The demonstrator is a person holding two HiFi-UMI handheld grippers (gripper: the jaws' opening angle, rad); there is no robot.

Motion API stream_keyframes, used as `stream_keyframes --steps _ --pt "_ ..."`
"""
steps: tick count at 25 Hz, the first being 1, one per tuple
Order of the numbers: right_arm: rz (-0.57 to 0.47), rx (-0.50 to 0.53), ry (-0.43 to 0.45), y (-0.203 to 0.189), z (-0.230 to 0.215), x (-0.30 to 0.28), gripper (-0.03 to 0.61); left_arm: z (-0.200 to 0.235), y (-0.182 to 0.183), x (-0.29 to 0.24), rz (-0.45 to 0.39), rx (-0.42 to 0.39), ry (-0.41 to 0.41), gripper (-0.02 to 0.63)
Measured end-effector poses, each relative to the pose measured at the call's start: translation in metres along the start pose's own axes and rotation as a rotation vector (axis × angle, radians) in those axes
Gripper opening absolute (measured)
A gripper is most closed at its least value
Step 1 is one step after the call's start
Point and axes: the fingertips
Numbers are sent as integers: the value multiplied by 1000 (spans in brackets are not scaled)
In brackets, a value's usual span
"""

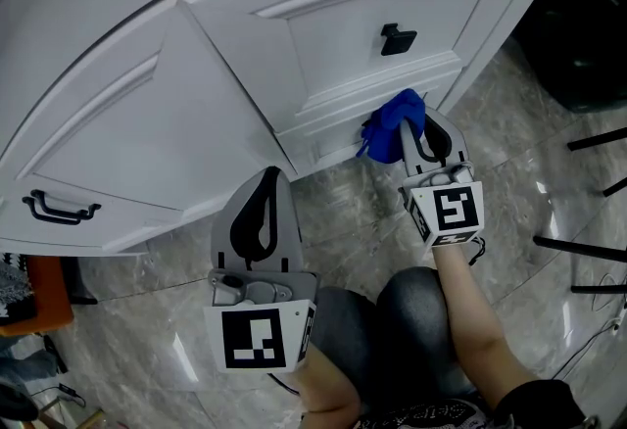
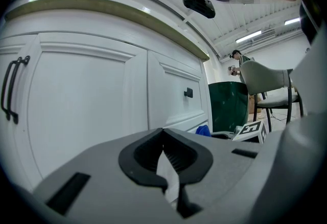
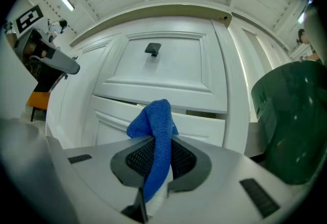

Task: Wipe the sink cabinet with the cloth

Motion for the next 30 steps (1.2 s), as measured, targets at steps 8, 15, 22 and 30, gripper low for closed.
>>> stream_keyframes --steps 8,15,22,30 --pt "19 -38 -46 -8 -17 1 58 1 -2 -1 5 13 9 5" --pt "51 -65 -175 -24 -59 6 58 3 -5 -3 9 33 16 5" --pt "85 -102 -272 -36 -89 12 58 2 -8 -7 14 10 -5 5" --pt "91 -94 -290 -43 -100 12 58 4 -12 -13 22 43 7 5"
Point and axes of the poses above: the fingertips, and each gripper's own axes: x backward along the fingers, z to its left, y out of its top, and after that the axes turned 1 degree about -y, right-handed
